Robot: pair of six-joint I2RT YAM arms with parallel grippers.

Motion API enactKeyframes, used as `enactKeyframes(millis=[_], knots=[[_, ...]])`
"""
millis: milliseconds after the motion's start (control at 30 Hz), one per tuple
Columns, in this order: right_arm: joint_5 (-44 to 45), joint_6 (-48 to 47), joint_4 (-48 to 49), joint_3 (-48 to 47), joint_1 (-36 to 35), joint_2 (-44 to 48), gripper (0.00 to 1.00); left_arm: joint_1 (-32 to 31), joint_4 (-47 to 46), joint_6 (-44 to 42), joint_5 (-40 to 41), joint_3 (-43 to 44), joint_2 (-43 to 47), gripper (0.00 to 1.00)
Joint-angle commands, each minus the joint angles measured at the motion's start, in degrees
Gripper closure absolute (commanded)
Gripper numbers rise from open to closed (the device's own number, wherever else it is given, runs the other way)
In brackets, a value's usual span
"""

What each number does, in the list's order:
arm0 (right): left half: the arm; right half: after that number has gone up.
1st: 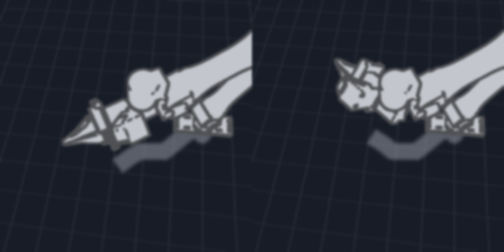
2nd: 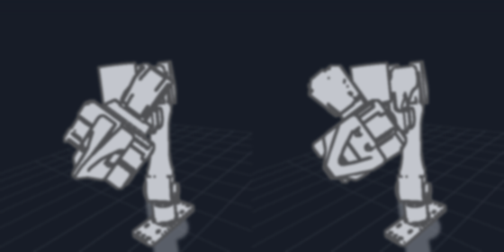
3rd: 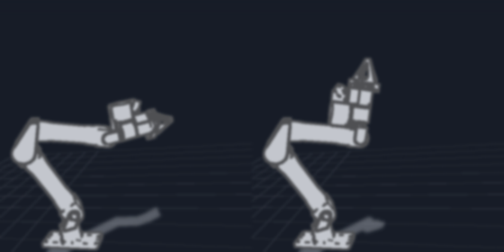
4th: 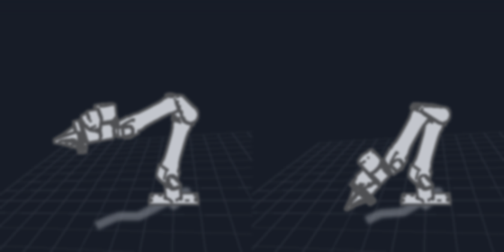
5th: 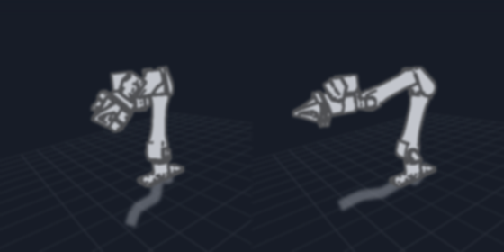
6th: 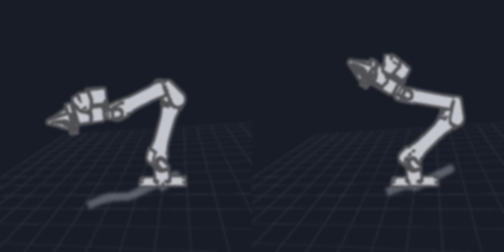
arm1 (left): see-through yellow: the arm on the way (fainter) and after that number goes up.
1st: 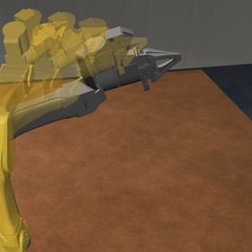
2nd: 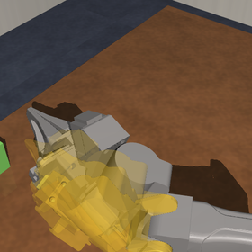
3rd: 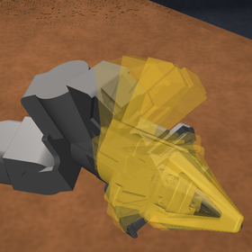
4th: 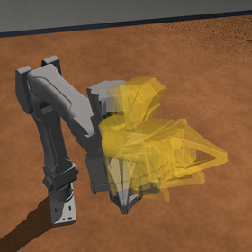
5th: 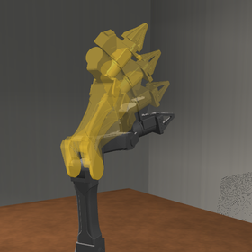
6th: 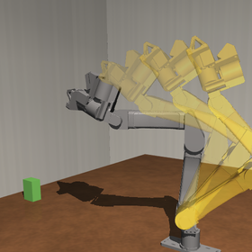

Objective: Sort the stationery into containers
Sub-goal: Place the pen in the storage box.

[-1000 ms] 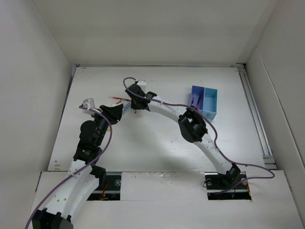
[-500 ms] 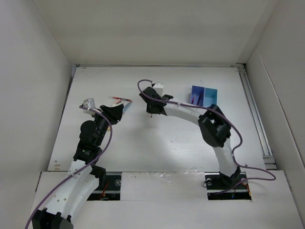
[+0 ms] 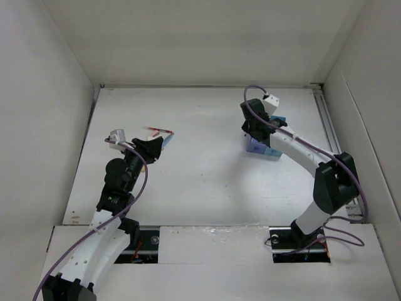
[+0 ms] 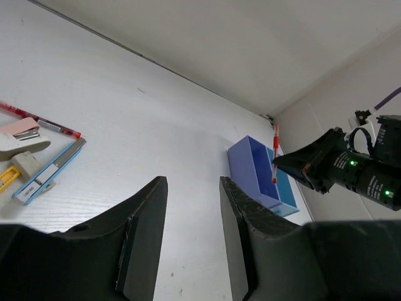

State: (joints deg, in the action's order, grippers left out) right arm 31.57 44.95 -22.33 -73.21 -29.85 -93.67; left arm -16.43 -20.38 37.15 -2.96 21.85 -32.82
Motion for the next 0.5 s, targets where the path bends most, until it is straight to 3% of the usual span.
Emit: enactKeyframes(millis=[0, 467], knots=[[2.88, 0.67, 0.35, 1.75, 2.85, 1.56, 1.00, -0.27, -3.17, 0.21, -1.08, -0.40, 0.30, 0.64], [2.35, -0.83, -0.61, 2.19, 8.58, -1.25, 1.00, -0.27, -3.70, 0.21, -1.08, -0.40, -2.43, 0.64]])
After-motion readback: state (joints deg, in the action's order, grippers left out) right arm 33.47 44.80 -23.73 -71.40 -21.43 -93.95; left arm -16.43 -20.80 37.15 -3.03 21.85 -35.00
